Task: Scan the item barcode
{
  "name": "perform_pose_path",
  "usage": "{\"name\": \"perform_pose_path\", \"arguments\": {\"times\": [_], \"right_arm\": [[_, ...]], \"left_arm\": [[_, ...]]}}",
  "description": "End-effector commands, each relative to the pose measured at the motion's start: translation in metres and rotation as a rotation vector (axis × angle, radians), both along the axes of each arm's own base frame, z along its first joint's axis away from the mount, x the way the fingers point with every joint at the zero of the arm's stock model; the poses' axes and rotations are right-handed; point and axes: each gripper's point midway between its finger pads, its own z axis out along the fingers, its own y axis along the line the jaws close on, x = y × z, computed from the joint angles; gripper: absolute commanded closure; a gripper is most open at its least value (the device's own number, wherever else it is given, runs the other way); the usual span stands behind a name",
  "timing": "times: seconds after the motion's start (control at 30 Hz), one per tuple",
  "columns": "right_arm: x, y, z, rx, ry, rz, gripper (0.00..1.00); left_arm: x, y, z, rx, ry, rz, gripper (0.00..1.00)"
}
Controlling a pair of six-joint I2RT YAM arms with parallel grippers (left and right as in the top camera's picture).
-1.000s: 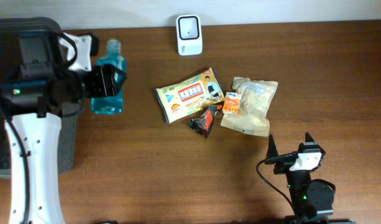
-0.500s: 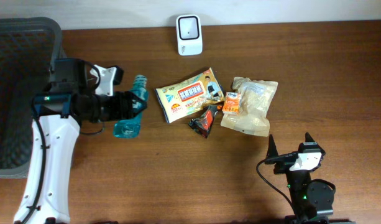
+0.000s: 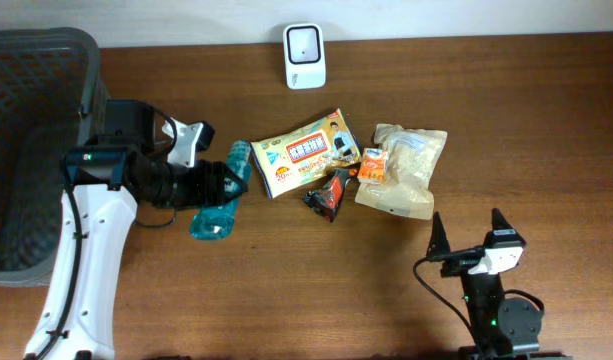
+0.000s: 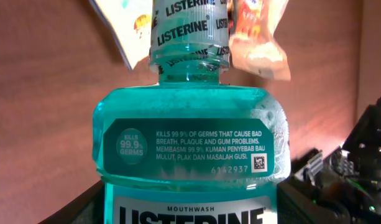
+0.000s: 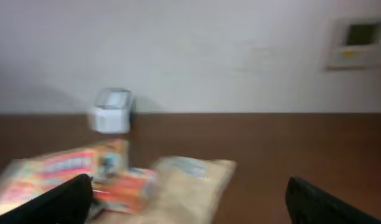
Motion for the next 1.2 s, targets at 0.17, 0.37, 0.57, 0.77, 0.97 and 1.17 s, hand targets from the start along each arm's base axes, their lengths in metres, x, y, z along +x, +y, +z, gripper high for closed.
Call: {"name": "perform_pose_path", "arguments": {"times": [0.17,0.37,0.57,0.77,0.97,1.17], "right_arm": [[-0.020,0.057,0.035,0.217,-0.092,0.368,0.02],[-0.021,0.067,0.051,0.342,0.007,0.436,0.01],[0.007,0.086,0.065,0.341,0.319,0.596,0.02],[0.005,0.129,0.119,0.428,0.478,1.210,0.02],[0.072,0.127,0.070,0.845,0.895,1.096,0.02],[0.095,0.156,-0.016,1.223,1.367,0.808,0.02]], "left_arm": [[-0.034,-0.028,0.011,-0.010,0.009,-0.150,0.43],[-0.038,-0.036,0.001,0.103,-0.013,-0.216,0.42],[-0.030,-0.038,0.003,0.101,-0.047,-0.209,0.43],[-0.031,-0.038,0.002,0.101,-0.045,-0.210,0.43],[-0.030,-0.038,0.003,0.100,-0.049,-0.209,0.43],[-0.030,-0.038,0.003,0.100,-0.048,-0.208,0.43]]}}
